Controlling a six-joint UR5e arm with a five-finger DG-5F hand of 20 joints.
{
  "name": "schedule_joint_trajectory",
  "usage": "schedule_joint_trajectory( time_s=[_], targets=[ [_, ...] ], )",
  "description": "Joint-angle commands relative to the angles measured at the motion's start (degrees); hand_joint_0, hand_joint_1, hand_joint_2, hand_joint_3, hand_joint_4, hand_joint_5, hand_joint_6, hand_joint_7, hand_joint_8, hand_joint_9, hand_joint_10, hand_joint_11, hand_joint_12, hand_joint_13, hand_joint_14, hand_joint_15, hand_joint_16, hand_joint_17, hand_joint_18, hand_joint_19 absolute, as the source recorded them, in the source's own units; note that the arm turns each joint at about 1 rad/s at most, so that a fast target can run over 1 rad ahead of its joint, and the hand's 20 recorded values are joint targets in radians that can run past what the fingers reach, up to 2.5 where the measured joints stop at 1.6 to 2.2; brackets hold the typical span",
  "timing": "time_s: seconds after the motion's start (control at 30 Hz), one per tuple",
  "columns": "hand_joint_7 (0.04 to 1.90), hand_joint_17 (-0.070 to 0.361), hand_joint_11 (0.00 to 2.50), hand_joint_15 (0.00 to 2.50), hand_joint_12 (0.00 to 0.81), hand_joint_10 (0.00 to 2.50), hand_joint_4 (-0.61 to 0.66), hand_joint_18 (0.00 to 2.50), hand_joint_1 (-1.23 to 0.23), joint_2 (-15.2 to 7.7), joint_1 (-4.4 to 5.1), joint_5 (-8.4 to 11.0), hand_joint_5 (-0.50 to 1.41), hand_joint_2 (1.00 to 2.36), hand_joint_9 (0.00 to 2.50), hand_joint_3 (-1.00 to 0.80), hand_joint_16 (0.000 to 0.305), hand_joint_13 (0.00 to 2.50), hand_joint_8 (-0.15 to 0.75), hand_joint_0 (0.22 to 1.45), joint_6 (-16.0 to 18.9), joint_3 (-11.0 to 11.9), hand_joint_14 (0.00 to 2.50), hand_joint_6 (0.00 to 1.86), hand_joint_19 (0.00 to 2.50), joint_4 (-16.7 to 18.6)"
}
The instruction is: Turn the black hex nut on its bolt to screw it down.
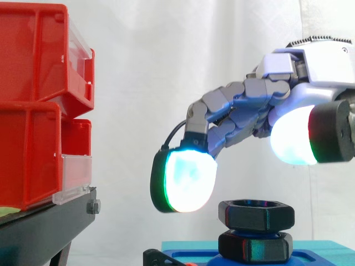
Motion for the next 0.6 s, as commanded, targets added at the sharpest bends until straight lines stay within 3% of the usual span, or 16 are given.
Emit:
schedule_joint_trajectory(
  time_s=[0.0,0.33,0.5,0.57],
  targets=[
    [0.85,0.123,0.00,0.00,0.355,0.00,0.24,0.38,-0.34,-0.4,-0.60,-0.09,-0.08,1.00,0.50,-0.50,0.055,0.45,0.276,0.47,0.0,0.0,0.00,0.50,0.58,0.8],
    [1.02,0.122,0.00,0.00,0.354,0.00,0.27,0.38,-0.35,-0.4,-1.39,-0.35,-0.05,1.00,0.51,-0.50,0.054,0.45,0.282,0.47,-0.2,-0.1,0.00,0.50,0.58,0.4],
    [1.10,0.122,0.00,0.00,0.355,0.00,0.25,0.38,-0.35,-0.4,-2.62,-1.06,-0.03,1.00,0.51,-0.50,0.054,0.45,0.285,0.47,-1.4,0.0,0.00,0.50,0.57,0.8],
    [1.13,0.122,0.00,0.00,0.353,0.00,0.24,0.38,-0.35,-0.4,-2.71,-1.23,-0.03,1.00,0.51,-0.50,0.054,0.45,0.285,0.47,-1.5,0.0,0.00,0.50,0.58,0.6]
  ],
)
